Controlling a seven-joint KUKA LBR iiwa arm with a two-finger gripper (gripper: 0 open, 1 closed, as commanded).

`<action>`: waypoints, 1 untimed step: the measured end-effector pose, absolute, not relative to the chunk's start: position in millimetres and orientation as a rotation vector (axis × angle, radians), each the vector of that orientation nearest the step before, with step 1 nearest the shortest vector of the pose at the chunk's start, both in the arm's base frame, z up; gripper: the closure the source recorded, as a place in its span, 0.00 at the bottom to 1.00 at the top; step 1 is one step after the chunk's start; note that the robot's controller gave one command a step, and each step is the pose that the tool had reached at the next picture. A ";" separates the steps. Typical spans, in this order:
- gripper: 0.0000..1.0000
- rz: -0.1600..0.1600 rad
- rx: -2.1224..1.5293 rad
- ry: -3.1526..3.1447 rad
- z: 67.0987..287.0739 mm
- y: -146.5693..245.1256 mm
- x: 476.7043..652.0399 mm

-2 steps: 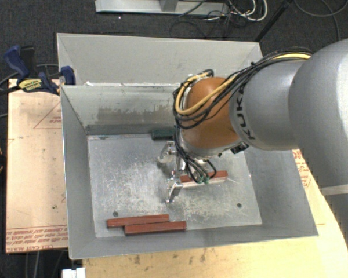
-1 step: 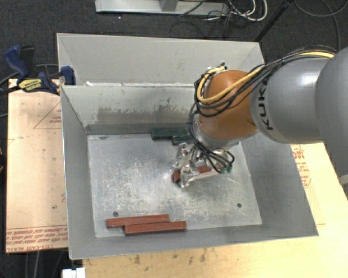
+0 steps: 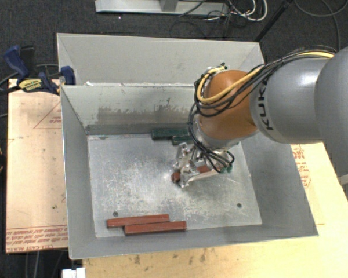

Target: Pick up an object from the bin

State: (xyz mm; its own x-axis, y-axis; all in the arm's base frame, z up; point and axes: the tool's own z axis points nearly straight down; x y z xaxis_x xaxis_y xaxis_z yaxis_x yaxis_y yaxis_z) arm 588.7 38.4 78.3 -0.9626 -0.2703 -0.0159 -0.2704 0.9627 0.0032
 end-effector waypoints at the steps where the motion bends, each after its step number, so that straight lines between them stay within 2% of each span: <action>1: 1.00 0.002 -0.505 3.096 216.9 53.7 602.2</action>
Offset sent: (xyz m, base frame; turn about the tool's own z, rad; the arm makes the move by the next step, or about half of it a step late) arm 0.0000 0.0000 0.0000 0.0000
